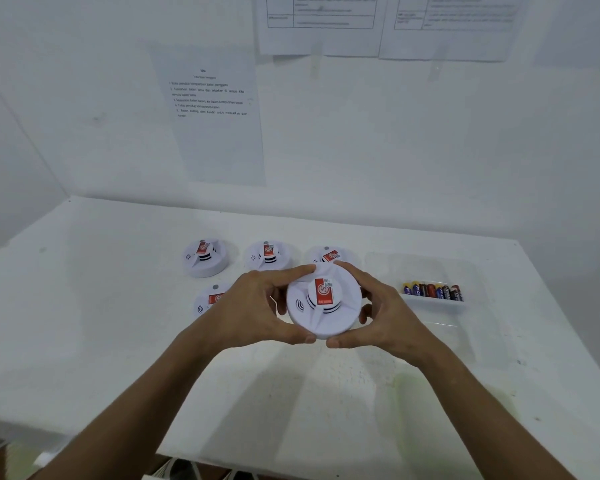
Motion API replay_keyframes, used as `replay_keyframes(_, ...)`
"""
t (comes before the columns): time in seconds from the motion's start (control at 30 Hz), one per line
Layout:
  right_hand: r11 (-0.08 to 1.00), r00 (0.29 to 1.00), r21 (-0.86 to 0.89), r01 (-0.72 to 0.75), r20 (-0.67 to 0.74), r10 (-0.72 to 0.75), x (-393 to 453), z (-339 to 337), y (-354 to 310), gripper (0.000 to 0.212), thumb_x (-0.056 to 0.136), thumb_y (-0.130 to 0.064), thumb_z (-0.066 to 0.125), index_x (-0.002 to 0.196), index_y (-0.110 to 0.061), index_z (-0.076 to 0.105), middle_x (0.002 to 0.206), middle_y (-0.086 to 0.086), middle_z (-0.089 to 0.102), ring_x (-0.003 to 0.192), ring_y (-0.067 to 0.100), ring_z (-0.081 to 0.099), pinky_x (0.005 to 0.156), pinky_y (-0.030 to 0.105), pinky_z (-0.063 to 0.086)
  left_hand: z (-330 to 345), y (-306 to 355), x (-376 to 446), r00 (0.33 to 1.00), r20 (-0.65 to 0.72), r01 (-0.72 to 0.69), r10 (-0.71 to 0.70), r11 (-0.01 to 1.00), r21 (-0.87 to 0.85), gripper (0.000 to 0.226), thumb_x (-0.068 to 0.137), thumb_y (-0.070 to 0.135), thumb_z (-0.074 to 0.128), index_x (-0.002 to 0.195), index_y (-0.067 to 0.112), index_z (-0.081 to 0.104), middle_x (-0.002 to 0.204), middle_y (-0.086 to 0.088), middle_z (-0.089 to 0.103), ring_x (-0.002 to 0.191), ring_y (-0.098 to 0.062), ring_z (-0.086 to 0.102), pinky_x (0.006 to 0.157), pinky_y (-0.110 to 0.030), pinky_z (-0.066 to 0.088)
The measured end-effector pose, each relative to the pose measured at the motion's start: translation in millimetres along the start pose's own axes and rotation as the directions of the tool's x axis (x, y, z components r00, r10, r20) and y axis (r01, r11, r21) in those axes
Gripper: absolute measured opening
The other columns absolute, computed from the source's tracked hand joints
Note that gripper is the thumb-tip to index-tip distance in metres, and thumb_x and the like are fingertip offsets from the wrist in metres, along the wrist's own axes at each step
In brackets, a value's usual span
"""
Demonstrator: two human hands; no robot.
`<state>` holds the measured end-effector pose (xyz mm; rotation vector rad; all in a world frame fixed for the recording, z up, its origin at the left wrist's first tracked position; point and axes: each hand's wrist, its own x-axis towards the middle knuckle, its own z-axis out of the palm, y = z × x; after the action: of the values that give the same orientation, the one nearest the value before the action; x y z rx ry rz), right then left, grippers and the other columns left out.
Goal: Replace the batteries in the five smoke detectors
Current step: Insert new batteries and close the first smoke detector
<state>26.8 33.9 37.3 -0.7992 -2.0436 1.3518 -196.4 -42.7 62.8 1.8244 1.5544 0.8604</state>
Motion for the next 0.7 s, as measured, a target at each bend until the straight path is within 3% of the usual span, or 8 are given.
replay_keyframes(0.27,0.999,0.999,-0.008,-0.033,-0.030,0.032,-3.2,16.8,-2.2,0.100,0.053,-0.030,0.094,0.140,-0.042,0.046,0.128,-0.014,0.061,0.099,0.011,0.058,0.069,0.026,0.053,-9.9,-10.8,-5.9,0.999,0.043,-0.004,0.006,0.999,-0.054,0.089,0.058,0.035,0.091,0.137,0.039,0.050,0.088,0.010,0.067,0.063,-0.005,0.048,0.062,-0.018,0.048)
replay_keyframes(0.5,0.998,0.995,-0.001,-0.059,-0.080,0.059,-12.5,36.8,-6.9,0.102,0.053,-0.027,0.094,0.141,-0.041,0.045,0.130,-0.014,0.059,0.098,0.009,0.057,0.067,0.024,0.050,-19.0,-15.3,-17.5,0.995,0.088,-0.027,0.035,0.996,-0.084,0.088,0.058,0.026,0.092,0.136,0.032,0.053,0.089,0.011,0.068,0.063,-0.003,0.049,0.061,-0.015,0.046)
replay_keyframes(0.7,0.998,0.989,-0.003,-0.062,-0.134,0.061,-20.0,54.6,-13.3,0.098,0.053,-0.024,0.095,0.138,-0.041,0.047,0.129,-0.016,0.059,0.099,0.010,0.057,0.067,0.024,0.051,-24.2,-18.7,-28.5,0.993,0.108,-0.046,0.053,0.997,-0.067,0.088,0.062,0.025,0.090,0.138,0.038,0.046,0.097,0.022,0.067,0.071,-0.001,0.056,0.063,-0.013,0.047)
